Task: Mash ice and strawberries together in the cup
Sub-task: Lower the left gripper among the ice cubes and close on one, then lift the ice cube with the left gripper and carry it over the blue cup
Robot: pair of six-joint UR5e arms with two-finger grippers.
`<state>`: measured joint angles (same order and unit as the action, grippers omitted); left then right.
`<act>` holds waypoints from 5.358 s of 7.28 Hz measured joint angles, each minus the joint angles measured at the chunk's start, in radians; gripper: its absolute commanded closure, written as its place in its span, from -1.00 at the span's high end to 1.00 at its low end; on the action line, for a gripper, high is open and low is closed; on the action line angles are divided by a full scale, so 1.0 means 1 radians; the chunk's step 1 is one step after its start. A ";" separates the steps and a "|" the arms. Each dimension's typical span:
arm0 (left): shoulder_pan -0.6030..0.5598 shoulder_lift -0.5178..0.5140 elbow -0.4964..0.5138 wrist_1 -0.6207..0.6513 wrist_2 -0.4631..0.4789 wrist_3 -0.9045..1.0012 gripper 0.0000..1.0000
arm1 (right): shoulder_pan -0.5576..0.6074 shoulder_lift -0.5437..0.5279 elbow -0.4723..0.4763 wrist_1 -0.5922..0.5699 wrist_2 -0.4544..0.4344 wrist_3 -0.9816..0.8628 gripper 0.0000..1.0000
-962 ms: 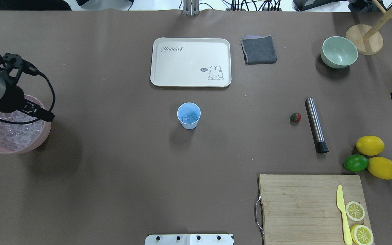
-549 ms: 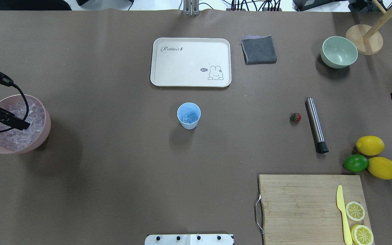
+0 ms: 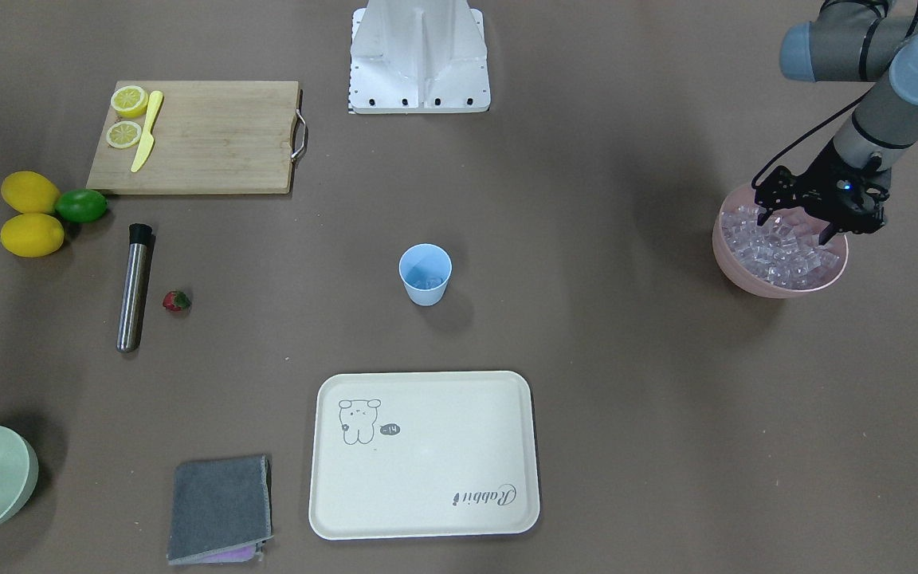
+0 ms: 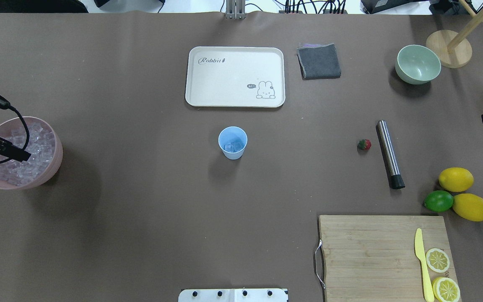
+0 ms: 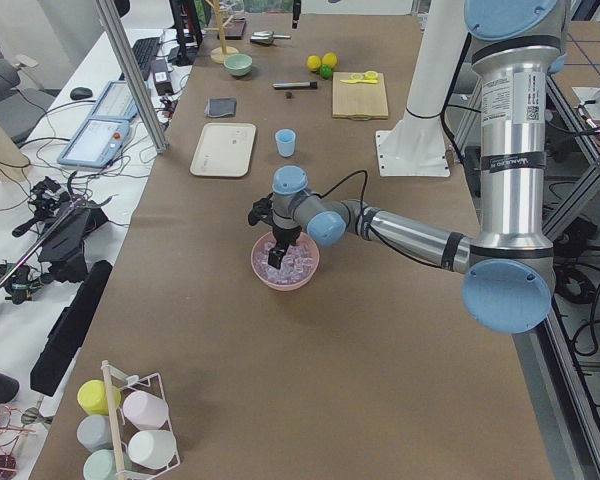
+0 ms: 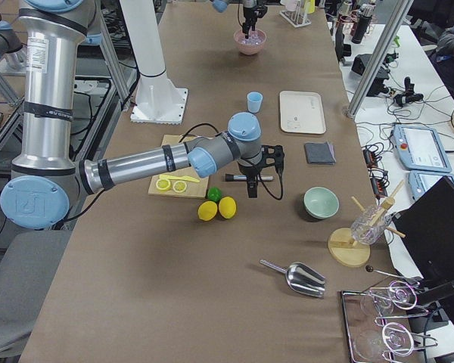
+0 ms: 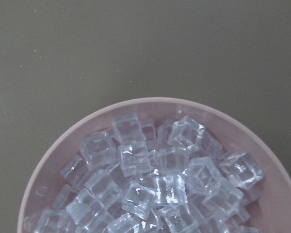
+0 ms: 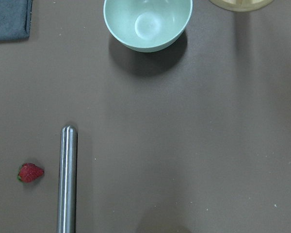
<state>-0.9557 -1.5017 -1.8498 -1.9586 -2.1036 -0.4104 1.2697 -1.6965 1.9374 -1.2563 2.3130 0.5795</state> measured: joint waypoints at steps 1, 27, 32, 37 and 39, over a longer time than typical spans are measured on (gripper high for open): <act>0.003 0.002 0.001 -0.011 0.000 -0.054 0.95 | 0.000 0.000 0.000 0.000 0.000 0.000 1.00; 0.154 0.126 0.013 -0.302 0.013 -0.514 -1.00 | 0.000 0.000 0.003 0.000 -0.004 0.002 1.00; 0.140 0.126 -0.007 -0.308 -0.004 -0.490 -1.00 | 0.000 0.000 0.005 0.000 -0.004 0.001 1.00; -0.002 0.078 -0.031 -0.298 -0.119 -0.317 -1.00 | 0.000 0.000 0.010 0.000 -0.004 0.002 1.00; -0.061 -0.047 -0.035 -0.260 -0.190 -0.327 -1.00 | 0.000 -0.001 0.011 0.000 -0.004 0.002 1.00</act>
<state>-1.0166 -1.5485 -1.8845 -2.2182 -2.2934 -0.7375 1.2702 -1.6976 1.9481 -1.2564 2.3087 0.5817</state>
